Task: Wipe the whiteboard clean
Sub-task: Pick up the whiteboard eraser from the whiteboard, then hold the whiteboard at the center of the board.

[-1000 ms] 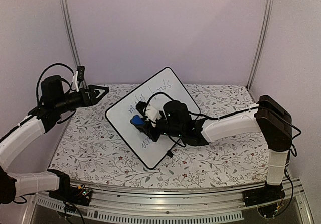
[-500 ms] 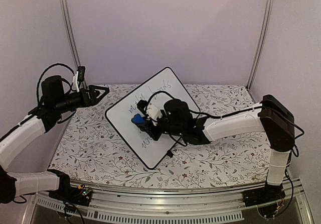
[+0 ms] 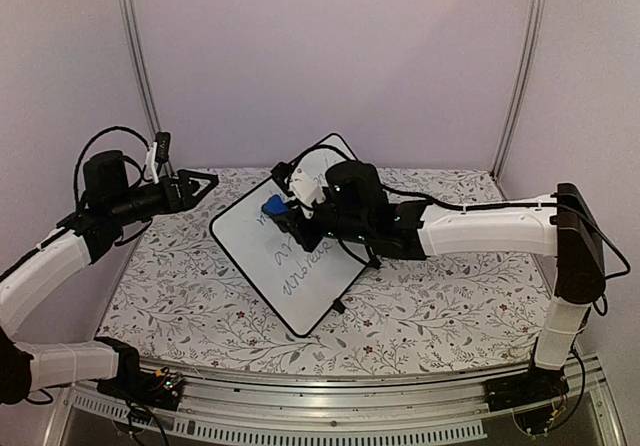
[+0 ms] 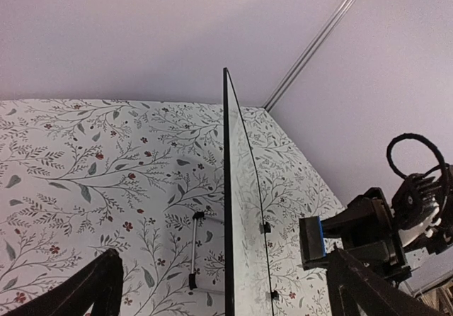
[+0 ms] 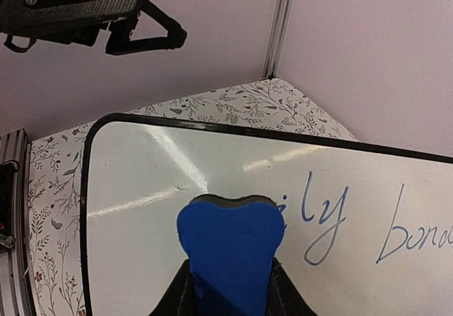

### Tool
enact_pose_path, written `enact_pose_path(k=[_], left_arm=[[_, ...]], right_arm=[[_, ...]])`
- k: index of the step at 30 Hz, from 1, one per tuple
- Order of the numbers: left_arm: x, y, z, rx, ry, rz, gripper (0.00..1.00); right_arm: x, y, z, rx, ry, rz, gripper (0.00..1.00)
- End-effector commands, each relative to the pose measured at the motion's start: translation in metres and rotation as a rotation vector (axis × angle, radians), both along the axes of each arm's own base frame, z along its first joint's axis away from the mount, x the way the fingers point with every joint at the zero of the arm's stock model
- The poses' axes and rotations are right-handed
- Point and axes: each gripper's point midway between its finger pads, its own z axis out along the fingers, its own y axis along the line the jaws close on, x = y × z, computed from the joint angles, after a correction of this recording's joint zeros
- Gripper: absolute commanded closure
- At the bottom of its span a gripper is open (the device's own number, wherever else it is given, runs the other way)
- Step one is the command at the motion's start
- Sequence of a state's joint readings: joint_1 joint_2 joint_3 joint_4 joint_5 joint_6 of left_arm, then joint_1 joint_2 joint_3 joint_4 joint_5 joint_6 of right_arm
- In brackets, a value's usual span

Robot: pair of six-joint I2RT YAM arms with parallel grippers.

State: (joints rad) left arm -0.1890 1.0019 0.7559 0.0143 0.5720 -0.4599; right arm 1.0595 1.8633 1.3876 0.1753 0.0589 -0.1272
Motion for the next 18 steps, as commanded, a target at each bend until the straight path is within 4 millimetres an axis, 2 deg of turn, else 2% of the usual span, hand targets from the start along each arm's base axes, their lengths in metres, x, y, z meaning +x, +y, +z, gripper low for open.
enact_pose_path(k=[1,6,12,18], left_arm=[[0.000,-0.003,-0.002,0.008,-0.007,-0.023,0.00],[-0.002,-0.006,-0.004,0.012,-0.003,-0.047,0.00],[-0.001,-0.009,-0.007,0.016,0.004,-0.057,0.00],[0.000,-0.010,-0.011,0.022,0.020,-0.063,0.00]], right_arm=[[0.003,-0.010,0.023,-0.055,0.020,-0.042,0.89],[0.003,-0.008,0.019,-0.131,0.063,-0.036,0.89],[0.000,-0.008,0.012,-0.144,0.080,-0.023,0.88],[-0.001,-0.005,0.019,-0.136,0.072,-0.005,0.89]])
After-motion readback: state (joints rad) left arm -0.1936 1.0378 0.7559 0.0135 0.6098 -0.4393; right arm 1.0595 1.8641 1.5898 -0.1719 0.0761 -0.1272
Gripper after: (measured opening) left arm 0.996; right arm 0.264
